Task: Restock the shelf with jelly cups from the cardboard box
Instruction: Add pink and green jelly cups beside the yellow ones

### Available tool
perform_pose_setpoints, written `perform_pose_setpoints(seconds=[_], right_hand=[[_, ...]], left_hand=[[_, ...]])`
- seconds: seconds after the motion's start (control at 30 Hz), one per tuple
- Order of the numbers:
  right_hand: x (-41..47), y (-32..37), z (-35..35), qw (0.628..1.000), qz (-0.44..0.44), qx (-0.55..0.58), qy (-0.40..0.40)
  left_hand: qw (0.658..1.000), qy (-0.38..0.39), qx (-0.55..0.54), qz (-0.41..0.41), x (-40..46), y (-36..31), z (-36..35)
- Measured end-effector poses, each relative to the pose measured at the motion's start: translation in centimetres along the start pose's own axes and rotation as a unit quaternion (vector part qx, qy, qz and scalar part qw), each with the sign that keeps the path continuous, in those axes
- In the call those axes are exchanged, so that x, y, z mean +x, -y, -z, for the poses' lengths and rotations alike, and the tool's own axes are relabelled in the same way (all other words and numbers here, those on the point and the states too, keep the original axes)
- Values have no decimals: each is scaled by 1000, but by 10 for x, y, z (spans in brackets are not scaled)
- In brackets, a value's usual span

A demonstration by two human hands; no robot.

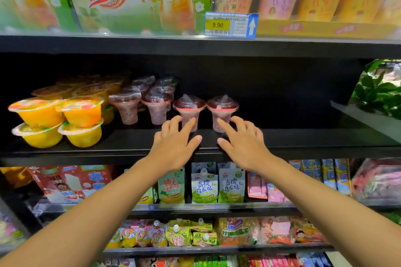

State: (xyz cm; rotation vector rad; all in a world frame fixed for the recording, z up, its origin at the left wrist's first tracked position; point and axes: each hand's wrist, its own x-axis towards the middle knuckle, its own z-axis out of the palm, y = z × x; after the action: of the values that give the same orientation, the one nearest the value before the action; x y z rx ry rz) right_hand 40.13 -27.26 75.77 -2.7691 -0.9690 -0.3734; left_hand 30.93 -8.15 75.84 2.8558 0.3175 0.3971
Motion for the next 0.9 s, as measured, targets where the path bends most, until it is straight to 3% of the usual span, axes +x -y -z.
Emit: perform_pose_setpoints(seconds=[0.5,0.9], right_hand=[[49,-15,-5,1000,-3,13,26],[87,-34,-15,993,0,53,102]], left_hand=[[997,2,69,31,42,-11,-10],[993,28,77,79,77,-12,-13]])
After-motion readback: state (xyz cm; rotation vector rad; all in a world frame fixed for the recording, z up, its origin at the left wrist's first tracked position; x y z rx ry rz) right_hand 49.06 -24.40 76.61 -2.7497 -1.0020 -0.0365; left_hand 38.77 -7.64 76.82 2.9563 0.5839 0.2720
